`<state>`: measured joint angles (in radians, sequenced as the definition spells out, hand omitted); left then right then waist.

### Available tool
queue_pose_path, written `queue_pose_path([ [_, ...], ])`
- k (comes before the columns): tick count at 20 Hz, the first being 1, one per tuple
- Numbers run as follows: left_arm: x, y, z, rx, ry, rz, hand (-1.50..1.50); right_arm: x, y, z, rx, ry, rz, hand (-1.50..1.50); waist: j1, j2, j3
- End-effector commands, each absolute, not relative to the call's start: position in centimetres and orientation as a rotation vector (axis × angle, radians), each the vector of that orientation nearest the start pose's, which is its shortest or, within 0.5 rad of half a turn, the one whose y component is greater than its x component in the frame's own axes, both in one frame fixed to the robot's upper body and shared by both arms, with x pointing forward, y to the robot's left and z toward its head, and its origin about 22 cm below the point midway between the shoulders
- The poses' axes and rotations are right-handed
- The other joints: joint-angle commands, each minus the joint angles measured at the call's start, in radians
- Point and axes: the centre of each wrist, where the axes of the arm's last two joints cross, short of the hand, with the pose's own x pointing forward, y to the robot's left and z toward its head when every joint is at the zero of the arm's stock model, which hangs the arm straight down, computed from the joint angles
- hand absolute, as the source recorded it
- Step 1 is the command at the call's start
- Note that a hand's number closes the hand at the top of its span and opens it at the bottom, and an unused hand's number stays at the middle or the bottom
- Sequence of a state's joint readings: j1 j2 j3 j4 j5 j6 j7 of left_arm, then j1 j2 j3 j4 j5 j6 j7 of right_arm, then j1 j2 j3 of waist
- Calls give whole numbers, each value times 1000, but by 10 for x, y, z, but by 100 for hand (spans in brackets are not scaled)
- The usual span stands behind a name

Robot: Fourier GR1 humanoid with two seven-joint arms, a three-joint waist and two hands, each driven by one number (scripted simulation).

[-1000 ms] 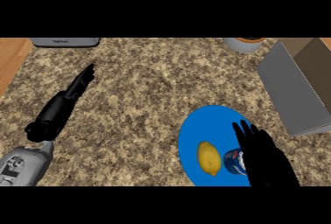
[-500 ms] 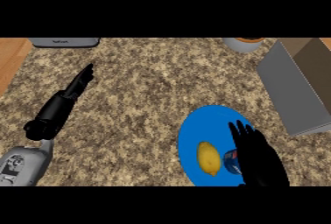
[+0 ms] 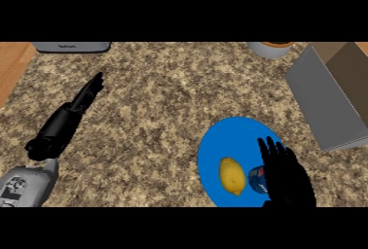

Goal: Pick the can from the plate and place it in the cardboard box

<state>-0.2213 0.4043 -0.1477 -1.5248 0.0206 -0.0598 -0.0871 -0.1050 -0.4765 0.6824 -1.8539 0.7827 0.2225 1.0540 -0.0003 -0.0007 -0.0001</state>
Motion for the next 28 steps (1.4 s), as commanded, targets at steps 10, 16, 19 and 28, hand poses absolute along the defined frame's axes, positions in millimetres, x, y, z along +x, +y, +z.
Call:
queue_pose_path([
  [10,301,266,71,85,-1728,-547,0,212,-165,28,-1094,-917,1252,150,1,1,0],
  [16,299,254,70,55,-1773,-580,0,319,-154,54,-981,-963,1052,150,68,23,2],
  [19,304,247,76,19,-1791,-598,0,358,-170,71,-950,-998,958,150,92,37,3],
  [28,305,253,84,40,-1790,-572,0,429,-160,122,-1235,-1210,978,150,81,24,1],
])
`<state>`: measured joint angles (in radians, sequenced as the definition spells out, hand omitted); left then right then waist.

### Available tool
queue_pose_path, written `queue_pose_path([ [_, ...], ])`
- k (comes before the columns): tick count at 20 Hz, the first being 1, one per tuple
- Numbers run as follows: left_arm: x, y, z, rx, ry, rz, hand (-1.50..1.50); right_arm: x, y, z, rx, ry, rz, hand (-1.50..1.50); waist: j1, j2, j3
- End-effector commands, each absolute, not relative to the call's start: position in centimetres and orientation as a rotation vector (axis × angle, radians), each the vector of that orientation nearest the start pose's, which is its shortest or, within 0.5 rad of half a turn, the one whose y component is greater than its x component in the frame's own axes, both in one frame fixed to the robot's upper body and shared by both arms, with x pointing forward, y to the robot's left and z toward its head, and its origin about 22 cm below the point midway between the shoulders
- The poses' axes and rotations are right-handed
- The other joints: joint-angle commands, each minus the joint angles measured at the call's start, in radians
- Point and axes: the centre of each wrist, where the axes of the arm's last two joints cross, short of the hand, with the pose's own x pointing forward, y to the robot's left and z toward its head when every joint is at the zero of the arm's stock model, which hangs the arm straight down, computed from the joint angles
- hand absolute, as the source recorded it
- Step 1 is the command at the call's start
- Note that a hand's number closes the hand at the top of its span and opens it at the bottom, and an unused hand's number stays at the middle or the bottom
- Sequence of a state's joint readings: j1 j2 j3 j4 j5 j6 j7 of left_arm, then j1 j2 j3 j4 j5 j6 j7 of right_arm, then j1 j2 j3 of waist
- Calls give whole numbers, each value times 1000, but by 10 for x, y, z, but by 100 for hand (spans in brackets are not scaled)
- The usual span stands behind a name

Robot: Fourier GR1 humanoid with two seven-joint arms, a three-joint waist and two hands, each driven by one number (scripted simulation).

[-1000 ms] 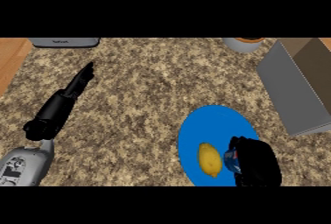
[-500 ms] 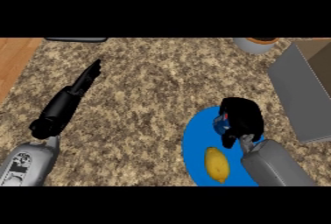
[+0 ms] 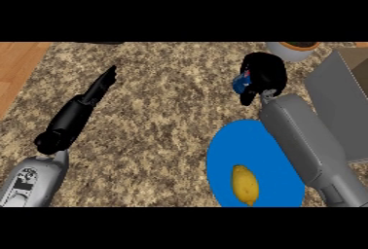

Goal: Pick the can from the plate and place it in the cardboard box

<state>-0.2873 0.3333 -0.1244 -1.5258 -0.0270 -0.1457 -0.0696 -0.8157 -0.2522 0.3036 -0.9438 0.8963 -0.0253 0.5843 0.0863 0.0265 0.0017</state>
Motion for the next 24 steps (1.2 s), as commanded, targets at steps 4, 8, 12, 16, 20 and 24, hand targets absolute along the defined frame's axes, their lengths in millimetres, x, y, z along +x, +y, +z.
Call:
queue_pose_path([
  [4,309,260,76,75,-1782,-546,0,439,-127,139,-1305,-1286,948,150,-44,-14,-2],
  [8,300,248,68,62,-1794,-580,0,451,-129,171,-1426,-1279,680,150,-44,-14,-2],
  [12,299,259,71,95,-1759,-555,0,456,-160,197,-1452,-1262,393,150,-65,-22,-2],
  [16,290,265,64,80,-1758,-553,0,463,-197,202,-1534,-1187,262,150,-61,-21,-2],
  [20,289,276,71,80,-1752,-550,0,464,-249,206,-1552,-1145,137,150,-59,-18,-1],
  [24,287,255,62,96,-1748,-519,0,456,-284,210,-1593,-1066,208,150,-82,-26,-2],
])
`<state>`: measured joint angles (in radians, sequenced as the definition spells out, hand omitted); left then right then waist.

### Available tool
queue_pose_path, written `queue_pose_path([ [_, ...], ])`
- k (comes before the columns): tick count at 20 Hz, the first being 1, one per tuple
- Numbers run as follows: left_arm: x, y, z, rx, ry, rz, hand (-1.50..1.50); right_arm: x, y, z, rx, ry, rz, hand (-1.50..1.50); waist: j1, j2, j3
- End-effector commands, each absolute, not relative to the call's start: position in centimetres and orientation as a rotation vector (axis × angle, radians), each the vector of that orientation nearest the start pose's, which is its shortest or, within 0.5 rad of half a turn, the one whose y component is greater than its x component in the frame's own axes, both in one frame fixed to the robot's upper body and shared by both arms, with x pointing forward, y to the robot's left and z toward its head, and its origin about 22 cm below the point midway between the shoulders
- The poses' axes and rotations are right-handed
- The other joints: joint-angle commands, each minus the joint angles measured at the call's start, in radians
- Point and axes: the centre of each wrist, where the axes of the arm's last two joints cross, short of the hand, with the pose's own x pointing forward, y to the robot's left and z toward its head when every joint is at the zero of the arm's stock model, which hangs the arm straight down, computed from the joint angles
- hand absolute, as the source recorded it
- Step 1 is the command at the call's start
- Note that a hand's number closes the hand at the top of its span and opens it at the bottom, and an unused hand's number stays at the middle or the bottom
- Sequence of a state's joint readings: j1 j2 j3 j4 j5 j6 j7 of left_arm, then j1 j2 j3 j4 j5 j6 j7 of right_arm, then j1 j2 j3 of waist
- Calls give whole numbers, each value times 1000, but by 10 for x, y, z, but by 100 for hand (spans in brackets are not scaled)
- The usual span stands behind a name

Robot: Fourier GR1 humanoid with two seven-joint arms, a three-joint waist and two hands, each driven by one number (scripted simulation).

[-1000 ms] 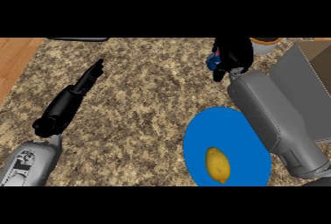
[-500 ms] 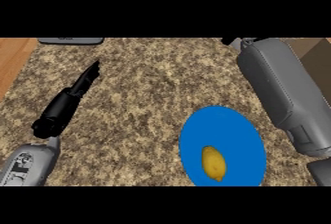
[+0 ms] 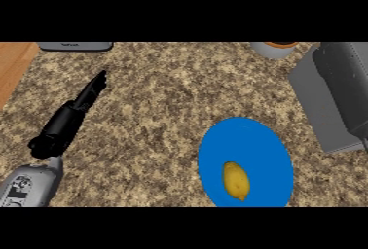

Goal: Pick the can from the plate and place it in the cardboard box

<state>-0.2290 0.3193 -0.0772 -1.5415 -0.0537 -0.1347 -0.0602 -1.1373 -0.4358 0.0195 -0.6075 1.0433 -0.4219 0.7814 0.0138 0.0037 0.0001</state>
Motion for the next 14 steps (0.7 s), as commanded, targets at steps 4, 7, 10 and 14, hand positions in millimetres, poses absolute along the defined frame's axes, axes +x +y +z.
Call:
queue_pose_path([
  [4,297,274,57,88,-1767,-519,0,452,-331,203,-1519,-939,296,150,-3,4,0],
  [7,287,266,78,108,-1752,-556,0,443,-354,181,-1374,-810,367,150,-9,-5,1],
  [10,287,267,64,100,-1749,-526,0,438,-373,181,-1281,-748,374,150,-6,-1,0],
  [14,292,275,73,93,-1752,-530,0,422,-403,157,-1201,-709,460,150,-6,0,1],
])
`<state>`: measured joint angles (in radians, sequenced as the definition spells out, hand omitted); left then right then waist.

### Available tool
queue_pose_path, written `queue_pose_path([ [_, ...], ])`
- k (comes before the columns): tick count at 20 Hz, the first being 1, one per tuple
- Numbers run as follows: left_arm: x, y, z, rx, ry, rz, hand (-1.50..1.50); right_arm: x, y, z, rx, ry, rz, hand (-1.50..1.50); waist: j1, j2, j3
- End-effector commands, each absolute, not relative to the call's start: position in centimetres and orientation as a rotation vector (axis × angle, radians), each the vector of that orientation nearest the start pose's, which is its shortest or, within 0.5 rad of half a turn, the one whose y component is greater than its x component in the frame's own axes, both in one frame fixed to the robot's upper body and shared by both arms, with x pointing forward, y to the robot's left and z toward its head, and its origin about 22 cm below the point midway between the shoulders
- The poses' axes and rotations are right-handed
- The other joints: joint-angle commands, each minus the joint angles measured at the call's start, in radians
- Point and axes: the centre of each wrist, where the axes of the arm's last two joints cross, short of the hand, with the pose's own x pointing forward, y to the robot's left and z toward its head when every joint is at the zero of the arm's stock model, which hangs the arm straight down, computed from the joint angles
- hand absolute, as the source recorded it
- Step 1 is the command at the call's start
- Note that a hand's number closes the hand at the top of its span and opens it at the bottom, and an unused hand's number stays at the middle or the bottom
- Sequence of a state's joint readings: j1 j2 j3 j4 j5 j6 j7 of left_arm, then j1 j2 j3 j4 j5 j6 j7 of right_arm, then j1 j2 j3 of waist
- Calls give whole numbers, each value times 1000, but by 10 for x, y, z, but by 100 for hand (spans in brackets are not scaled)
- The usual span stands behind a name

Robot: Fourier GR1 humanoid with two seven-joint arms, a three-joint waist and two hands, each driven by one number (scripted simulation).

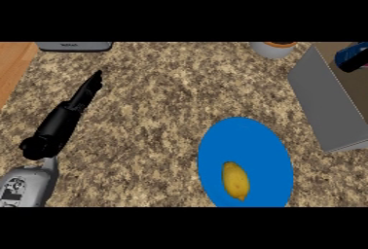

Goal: Pick the can from the plate and place it in the cardboard box

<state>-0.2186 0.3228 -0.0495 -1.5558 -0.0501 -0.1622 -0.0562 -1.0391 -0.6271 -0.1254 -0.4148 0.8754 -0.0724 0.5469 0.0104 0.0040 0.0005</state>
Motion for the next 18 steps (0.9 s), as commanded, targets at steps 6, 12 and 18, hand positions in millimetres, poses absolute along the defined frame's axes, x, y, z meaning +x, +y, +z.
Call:
queue_pose_path([
  [6,294,273,58,99,-1756,-543,0,424,-403,157,-1012,-660,525,-150,0,0,0],
  [12,292,268,70,83,-1741,-541,0,406,-422,146,-1003,-955,515,-150,-9,-3,0],
  [18,287,267,61,99,-1748,-511,0,411,-423,186,-902,-1433,-143,-150,-29,-8,5],
])
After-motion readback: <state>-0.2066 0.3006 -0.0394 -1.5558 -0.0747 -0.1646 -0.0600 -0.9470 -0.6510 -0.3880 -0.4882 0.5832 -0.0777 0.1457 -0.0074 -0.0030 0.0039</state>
